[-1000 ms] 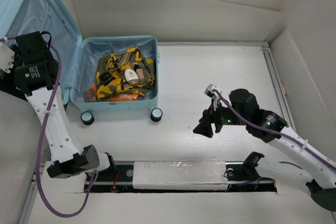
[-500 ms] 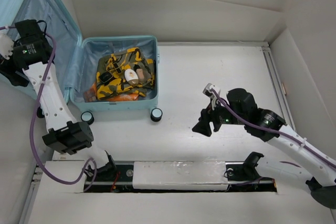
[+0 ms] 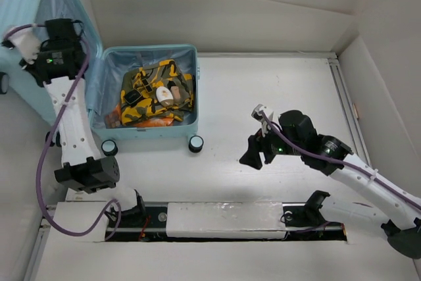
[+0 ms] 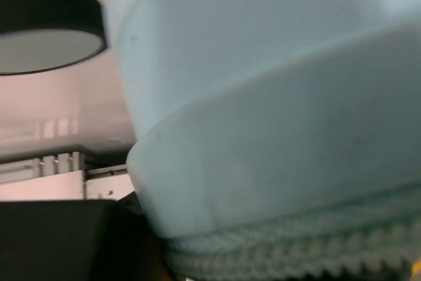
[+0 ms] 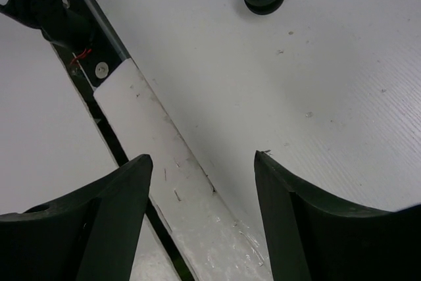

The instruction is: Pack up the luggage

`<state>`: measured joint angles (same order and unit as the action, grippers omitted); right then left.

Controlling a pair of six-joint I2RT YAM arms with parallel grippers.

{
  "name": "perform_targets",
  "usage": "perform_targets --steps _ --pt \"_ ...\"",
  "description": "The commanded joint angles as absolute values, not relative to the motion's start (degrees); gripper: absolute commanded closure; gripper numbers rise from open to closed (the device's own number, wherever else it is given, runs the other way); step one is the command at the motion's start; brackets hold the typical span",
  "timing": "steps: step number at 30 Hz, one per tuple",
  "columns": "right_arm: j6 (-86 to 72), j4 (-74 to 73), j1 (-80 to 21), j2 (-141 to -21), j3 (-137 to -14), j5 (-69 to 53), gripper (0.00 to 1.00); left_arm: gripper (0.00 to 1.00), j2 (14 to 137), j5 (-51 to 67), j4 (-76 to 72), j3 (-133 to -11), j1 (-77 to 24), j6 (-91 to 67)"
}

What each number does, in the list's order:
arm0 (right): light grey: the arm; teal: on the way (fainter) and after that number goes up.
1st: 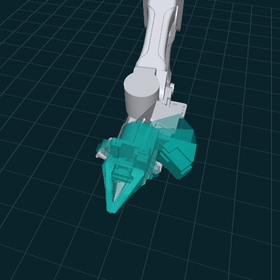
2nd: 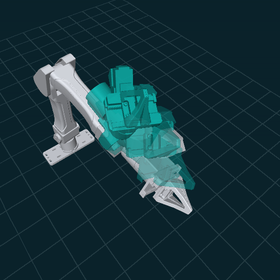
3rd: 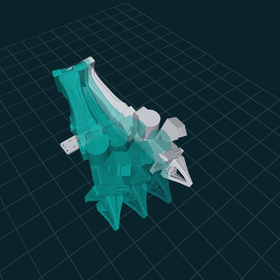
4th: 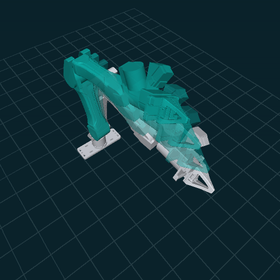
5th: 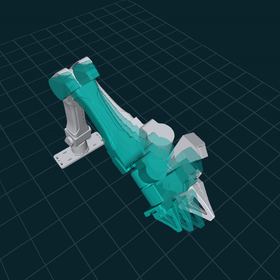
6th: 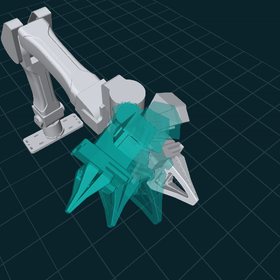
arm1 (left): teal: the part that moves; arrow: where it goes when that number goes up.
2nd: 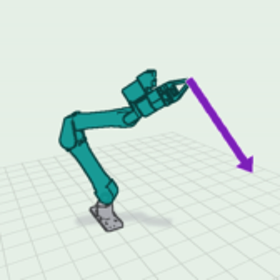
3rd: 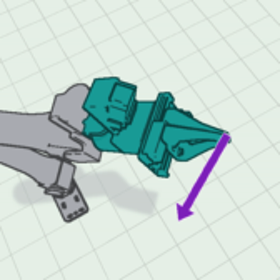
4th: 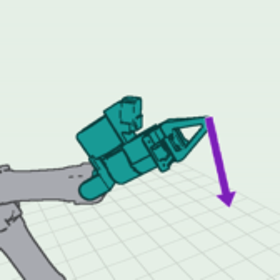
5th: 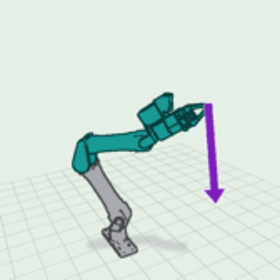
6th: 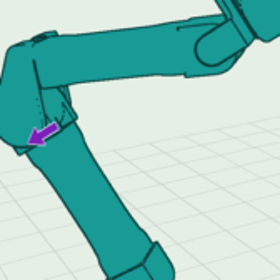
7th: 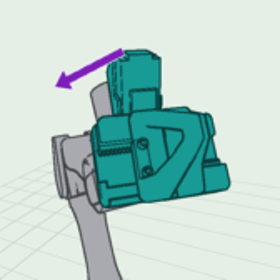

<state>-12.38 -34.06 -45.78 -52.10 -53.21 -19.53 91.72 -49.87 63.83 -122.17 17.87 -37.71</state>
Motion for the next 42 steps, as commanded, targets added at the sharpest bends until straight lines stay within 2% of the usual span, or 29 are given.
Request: perform_targets --steps 1,3,5,7,10,11,13,14,15,18,20,24,27,34,35,36,38,39,40,41,42 --pt "-13.0 -30.1 -45.6 -52.3 -53.0 -20.2 0.3 1.0 87.0 -52.5 64.6 -119.8 4.3 -40.0" --pt "-13.0 -29.3 -45.6 -52.8 -53.0 -20.7 0.3 1.0 82.1 -53.1 63.1 -113.6 -7.7 -41.2" --pt "-13.6 -27.6 -45.6 -53.3 -52.5 -20.7 0.3 1.0 78.2 -49.1 60.1 -108.5 -14.0 -43.2" --pt "-14.8 -26.2 -45.6 -55.6 -52.5 -20.7 0.3 1.0 70.8 -40.7 55.3 -97.8 -20.2 -42.4" --pt "-16.6 -24.6 -45.6 -58.0 -52.5 -19.1 0.3 1.0 61.0 -27.8 42.1 -82.5 -23.7 -37.4" --pt "-17.3 -24.6 -45.1 -58.6 -52.5 -18.5 0.3 0.93 59.2 -18.4 40.3 -79.9 -23.7 -36.7" --pt "-17.9 -24.6 -45.1 -60.8 -53.9 -15.7 0.3 0.69 56.6 -7.7 33.2 -74.6 -23.7 -31.8" --pt "-18.5 -24.6 -45.1 -61.7 -54.4 -14.2 0.3 0.45 56.6 1.0 33.2 -74.6 -23.7 -31.1" --pt "-18.5 -24.6 -44.6 -62.6 -55.0 -13.0 0.3 0.39 56.6 5.0 32.4 -74.1 -23.7 -30.0" --pt "-19.0 -24.6 -43.2 -66.2 -57.7 -12.5 0.3 0.29 56.6 14.6 31.7 -75.1 -23.7 -28.4" --pt "-19.5 -23.9 -43.2 -68.3 -59.3 -12.5 0.3 0.27 57.1 18.3 30.9 -76.9 -23.7 -27.9" --pt "-19.5 -23.9 -42.6 -70.3 -62.8 -11.2 0.3 0.26 61.0 37.4 24.3 -79.7 -23.7 -29.3" --pt "-19.5 -23.9 -42.0 -71.4 -64.6 -9.3 0.32 0.24 63.1 45.2 18.3 -85.1 -23.7 -30.5" --pt "-19.5 -25.6 -39.1 -73.2 -68.6 -9.3 0.34 0.21 69.8 41.3 13.2 -99.7 -23.1 -30.7" --pt "-19.5 -25.6 -39.1 -73.2 -68.6 -9.3 0.36 0.26 71.7 37.7 13.2 -101.3 -21.5 -31.3" --pt "-19.5 -25.6 -38.5 -73.2 -69.2 -8.7 0.39 0.26 72.8 34.0 14.7 -103.4 -20.6 -31.3" --pt "-19.5 -25.6 -38.0 -73.2 -69.7 -8.7 0.52 0.26 76.2 24.7 23.3 -110.8 -16.9 -31.3" --pt "-19.5 -25.6 -37.4 -73.2 -69.7 -8.7 0.6 0.27 77.5 12.9 26.8 -113.4 -15.6 -31.3" --pt "-19.5 -25.6 -37.4 -73.2 -70.3 -8.7 0.77 0.34 78.7 7.8 32.0 -115.8 -14.1 -32.2" --pt "-19.5 -26.1 -36.9 -73.7 -71.1 -8.7 0.87 0.38 80.5 0.9 32.9 -117.9 -10.8 -32.3" --pt "-19.5 -26.1 -36.9 -73.7 -71.6 -8.7 0.95 0.41 81.1 0.9 33.0 -117.9 -9.7 -32.9"
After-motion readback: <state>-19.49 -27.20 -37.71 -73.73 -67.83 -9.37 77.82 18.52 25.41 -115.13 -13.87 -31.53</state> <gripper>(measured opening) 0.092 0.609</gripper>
